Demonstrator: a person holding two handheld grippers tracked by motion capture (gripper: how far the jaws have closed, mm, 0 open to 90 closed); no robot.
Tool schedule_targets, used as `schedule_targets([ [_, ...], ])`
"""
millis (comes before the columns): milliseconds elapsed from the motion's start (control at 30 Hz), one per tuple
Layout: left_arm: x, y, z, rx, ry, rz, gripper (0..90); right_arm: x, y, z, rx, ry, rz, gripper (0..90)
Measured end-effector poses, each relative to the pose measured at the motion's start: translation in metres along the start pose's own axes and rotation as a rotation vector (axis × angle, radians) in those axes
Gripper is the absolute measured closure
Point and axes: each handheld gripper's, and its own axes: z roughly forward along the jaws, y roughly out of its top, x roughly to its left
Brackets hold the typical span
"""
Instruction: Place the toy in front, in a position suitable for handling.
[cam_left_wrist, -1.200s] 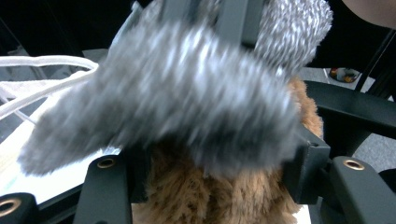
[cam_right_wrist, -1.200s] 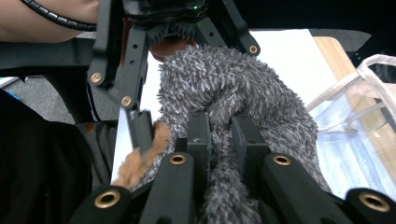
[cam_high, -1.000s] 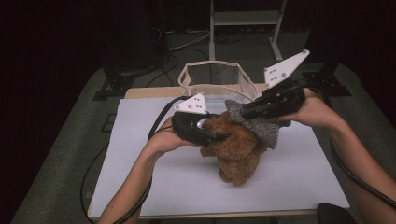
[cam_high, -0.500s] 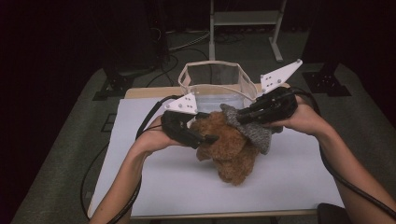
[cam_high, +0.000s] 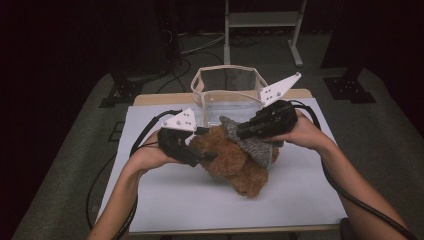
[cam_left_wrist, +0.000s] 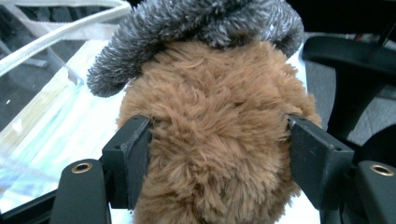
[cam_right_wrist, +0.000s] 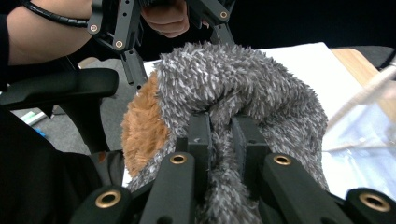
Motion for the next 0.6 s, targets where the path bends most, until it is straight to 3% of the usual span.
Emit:
schedule_targets([
  [167, -0.004, -0.016, -0.015, 0.013, 0.028, -0.005, 27.2, 0.004, 0.003, 0.02, 0.004, 0.016, -0.026, 78.8],
  [267, -0.006, -0.029, -0.018, 0.043, 0.04, -0.013, 29.5, 0.005, 0.0, 0.038, 0.052, 0.021, -0.032, 78.8],
  [367, -0.004, -0.047, -0.019, 0.053, 0.041, -0.042, 32.3, 0.003, -0.009, 0.056, 0.089, 0.033, -0.024, 78.8],
  [467, 0.0, -0.062, -0.023, 0.028, 0.06, -0.086, 32.4, 0.002, -0.018, 0.064, 0.107, 0.029, -0.012, 78.7],
  [500, 0.0, -0.07, -0.026, 0.018, 0.061, -0.1, 32.3, -0.001, -0.029, 0.07, 0.13, 0.023, 0.003, 78.7],
  [600, 0.0, -0.077, -0.03, 0.044, 0.084, -0.098, 31.8, -0.002, -0.041, 0.076, 0.133, 0.028, 0.027, 78.8],
])
